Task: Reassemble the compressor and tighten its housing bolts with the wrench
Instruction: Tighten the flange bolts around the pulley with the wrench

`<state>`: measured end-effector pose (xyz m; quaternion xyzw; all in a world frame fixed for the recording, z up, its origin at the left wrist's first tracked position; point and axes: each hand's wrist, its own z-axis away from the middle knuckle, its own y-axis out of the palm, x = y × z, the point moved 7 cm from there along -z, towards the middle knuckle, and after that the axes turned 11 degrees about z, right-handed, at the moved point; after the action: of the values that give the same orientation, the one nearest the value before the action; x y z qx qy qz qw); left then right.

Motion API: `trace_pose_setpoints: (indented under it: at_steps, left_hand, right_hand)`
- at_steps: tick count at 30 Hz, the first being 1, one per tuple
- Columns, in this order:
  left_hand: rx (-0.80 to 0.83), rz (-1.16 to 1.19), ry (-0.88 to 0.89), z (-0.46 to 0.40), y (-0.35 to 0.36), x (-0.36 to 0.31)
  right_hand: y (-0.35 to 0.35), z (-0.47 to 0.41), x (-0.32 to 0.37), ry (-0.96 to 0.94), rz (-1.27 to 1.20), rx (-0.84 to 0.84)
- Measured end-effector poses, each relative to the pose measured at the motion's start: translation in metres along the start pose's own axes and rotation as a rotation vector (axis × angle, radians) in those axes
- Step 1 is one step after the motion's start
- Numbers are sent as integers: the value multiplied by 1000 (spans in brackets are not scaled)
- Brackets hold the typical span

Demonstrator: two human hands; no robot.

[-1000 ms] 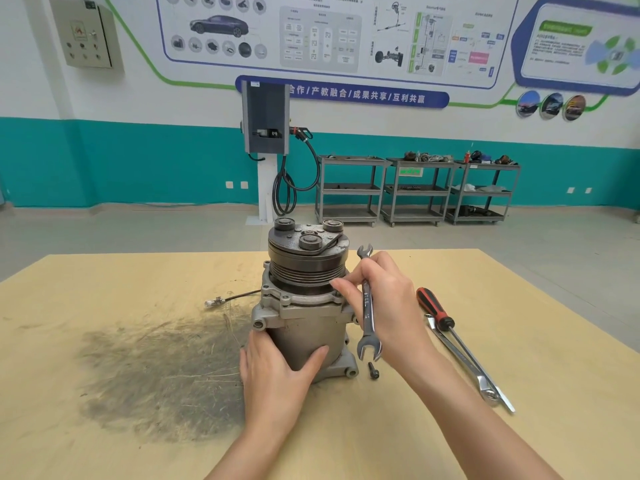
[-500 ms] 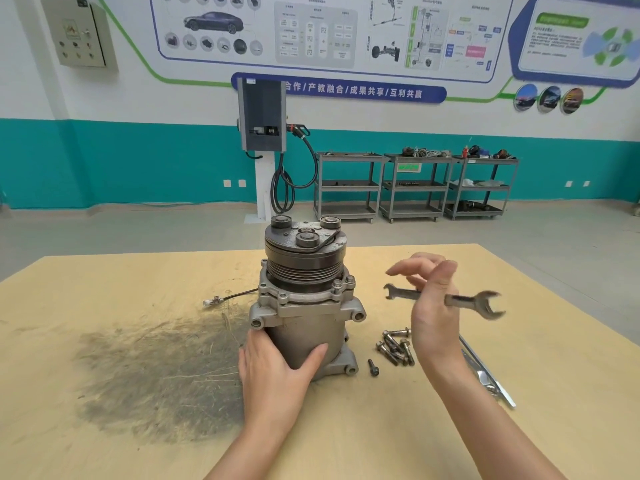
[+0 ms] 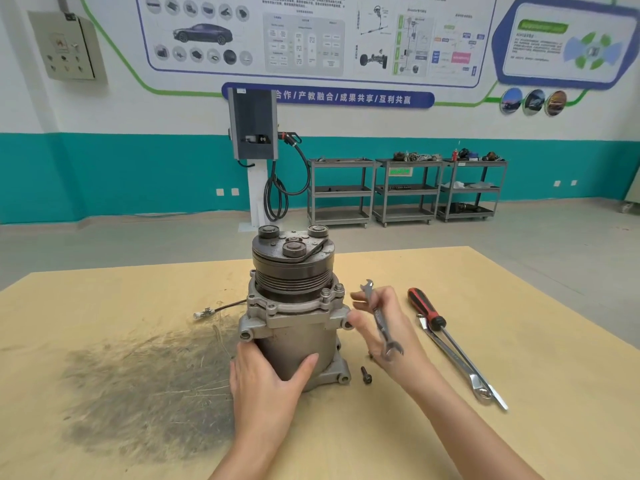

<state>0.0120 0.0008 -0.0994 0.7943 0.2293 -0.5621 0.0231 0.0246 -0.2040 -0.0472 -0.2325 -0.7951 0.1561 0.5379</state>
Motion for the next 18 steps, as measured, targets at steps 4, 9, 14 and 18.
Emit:
trace_pose_setpoints:
  at_steps: [4,9,14,18]
  left_hand:
    - [-2,-17,16,1,0,-3]
    - [-7,-22,25,2,0,-6]
    - [-18,-64,10,3,0,-4]
    - [-30,-99,32,5,-1,-7]
  right_hand:
    - [14,3,7,-8,-36,0]
    - [20,4,4,-29,-206,-35]
    - [17,2,2,-59,-226,-42]
    - [16,0,2,-88,-179,5]
